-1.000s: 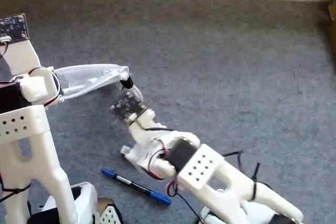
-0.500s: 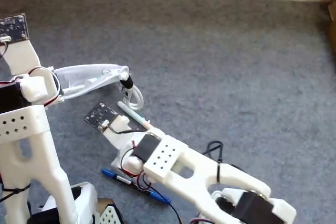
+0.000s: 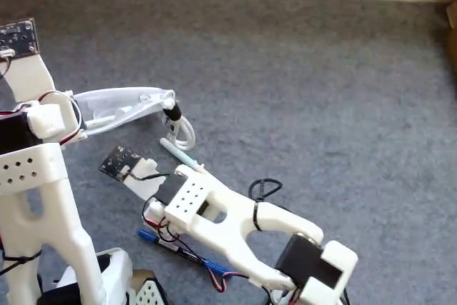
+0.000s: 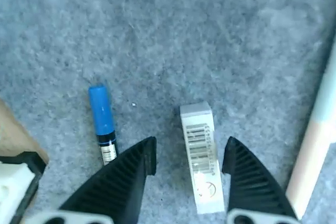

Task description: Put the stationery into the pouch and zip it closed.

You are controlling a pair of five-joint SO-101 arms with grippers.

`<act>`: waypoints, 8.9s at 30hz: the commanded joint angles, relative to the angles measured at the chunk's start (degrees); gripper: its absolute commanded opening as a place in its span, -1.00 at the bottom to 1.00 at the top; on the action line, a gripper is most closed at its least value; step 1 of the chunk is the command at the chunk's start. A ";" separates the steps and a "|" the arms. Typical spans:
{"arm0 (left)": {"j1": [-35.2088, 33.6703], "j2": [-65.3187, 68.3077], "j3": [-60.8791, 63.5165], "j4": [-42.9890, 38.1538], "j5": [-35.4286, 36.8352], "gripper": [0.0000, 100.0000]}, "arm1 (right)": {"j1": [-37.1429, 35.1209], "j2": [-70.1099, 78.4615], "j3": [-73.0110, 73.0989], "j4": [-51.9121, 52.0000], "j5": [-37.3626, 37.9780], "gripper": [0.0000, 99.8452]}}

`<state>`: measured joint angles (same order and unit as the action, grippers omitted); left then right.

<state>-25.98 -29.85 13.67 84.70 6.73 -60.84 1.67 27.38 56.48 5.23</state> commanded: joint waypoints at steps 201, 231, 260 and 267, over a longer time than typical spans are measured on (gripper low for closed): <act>1.63 -0.04 0.40 -1.41 0.44 -0.99 | 7.25 -69.93 32.57 -14.29 -4.84 -0.78; 0.40 -0.04 1.45 -2.90 0.53 -0.99 | -9.27 -39.16 32.66 -17.45 -9.58 -0.78; 0.40 -0.04 1.54 -2.73 0.35 -0.99 | -5.23 -17.63 28.09 -21.49 -1.76 -0.99; 0.40 -0.04 1.54 -2.73 0.35 -0.99 | -2.51 -17.63 27.74 -18.33 -0.88 -0.99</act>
<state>-24.84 -30.46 14.99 82.95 6.64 -65.32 -16.09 57.80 35.82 3.47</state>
